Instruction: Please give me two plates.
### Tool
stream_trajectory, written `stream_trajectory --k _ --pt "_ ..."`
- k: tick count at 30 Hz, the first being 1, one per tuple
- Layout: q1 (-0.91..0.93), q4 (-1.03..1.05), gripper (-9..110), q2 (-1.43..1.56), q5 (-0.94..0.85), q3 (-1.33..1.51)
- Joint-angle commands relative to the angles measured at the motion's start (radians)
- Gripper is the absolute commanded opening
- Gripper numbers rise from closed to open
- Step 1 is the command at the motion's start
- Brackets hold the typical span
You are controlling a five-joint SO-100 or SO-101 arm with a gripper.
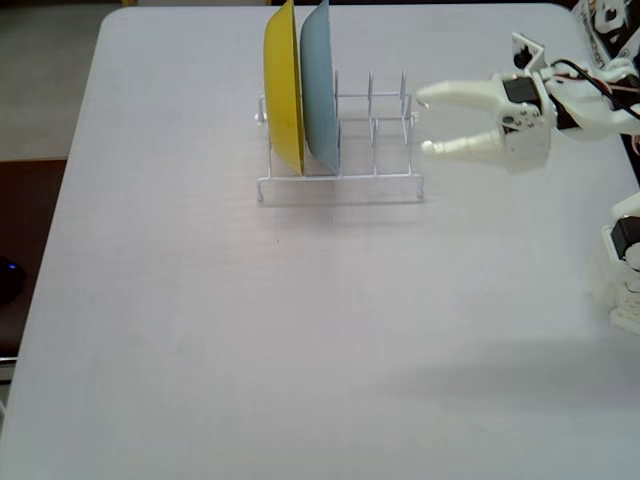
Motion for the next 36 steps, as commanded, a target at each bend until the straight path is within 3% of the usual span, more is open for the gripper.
stream_trajectory --k 1,15,36 --pt "-0.023 0.018 34 0.143 0.043 0.098" --pt "-0.114 0.084 32 0.535 0.176 0.606" --pt "0.081 -0.002 31 0.795 0.179 1.097"
